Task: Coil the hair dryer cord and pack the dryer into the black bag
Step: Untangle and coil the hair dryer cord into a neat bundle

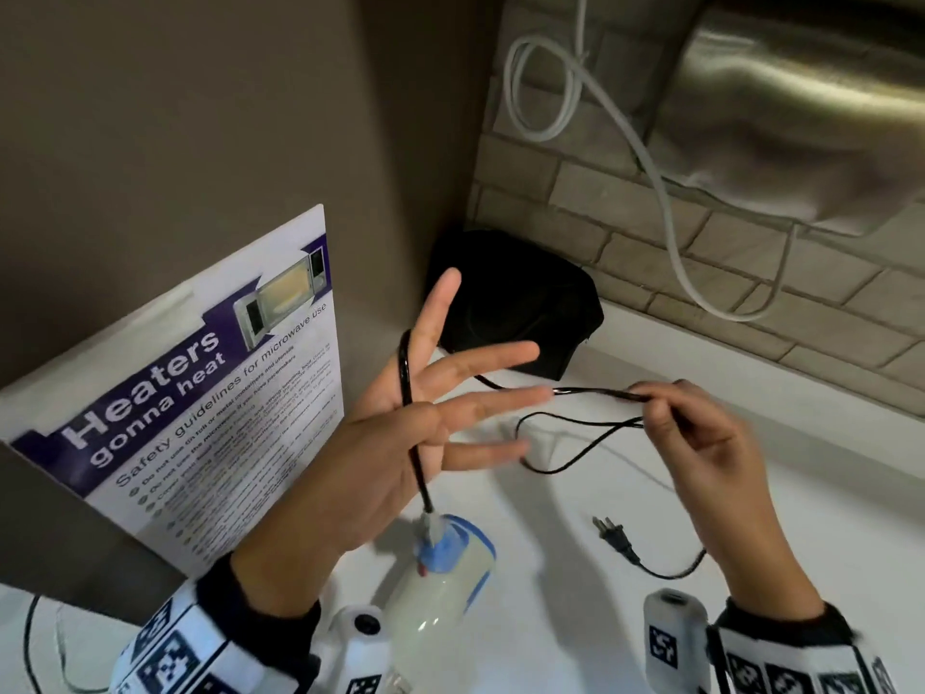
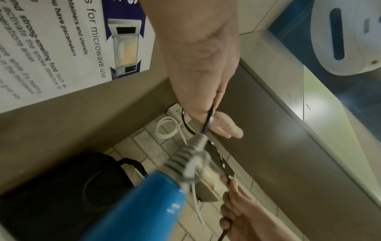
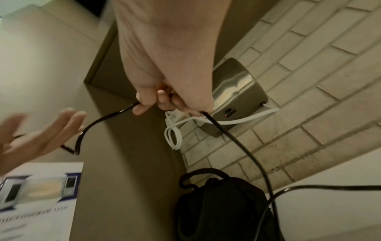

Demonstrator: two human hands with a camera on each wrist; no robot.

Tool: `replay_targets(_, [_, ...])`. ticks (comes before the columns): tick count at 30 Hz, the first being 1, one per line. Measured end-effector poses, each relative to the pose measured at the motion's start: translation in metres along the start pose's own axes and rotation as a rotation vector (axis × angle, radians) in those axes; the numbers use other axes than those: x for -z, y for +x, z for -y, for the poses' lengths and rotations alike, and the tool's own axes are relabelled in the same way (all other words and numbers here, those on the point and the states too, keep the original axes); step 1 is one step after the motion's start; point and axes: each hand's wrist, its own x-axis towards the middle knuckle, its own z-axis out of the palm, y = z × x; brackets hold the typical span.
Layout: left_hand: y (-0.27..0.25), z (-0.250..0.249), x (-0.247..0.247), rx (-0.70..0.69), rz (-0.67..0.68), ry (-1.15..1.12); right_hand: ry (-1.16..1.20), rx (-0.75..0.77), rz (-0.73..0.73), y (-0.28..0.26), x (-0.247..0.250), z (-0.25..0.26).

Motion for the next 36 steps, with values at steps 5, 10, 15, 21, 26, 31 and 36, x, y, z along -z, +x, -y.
replay_targets(5, [0.012,-0.003,0.012,-0.063,-0.258,0.043,-0.230,0.023,0.159,-0.019,-0.011,-0.020])
replay_targets(10, [0.029,0.010,0.034,-0.004,-0.474,0.081,-0.362,0.061,0.350,-0.046,-0.023,-0.036])
replay_targets(15, [0.045,0.021,0.045,0.089,-0.515,0.179,-0.401,0.088,0.485,-0.058,-0.035,-0.044])
replay_targets(21, [0.050,0.028,0.062,0.067,-0.598,0.160,-0.416,0.160,0.555,-0.055,-0.033,-0.032])
replay_targets(26, [0.054,0.028,0.065,0.085,-0.534,0.272,-0.340,0.253,0.305,-0.018,-0.017,0.009])
replay_targets(31, [0.062,0.021,0.066,0.083,-0.381,0.217,-0.212,0.162,0.054,0.009,-0.019,0.030])
replay_targets(36, [0.066,0.026,0.067,0.233,-0.396,-0.065,-0.207,0.190,0.087,0.020,-0.036,0.032])
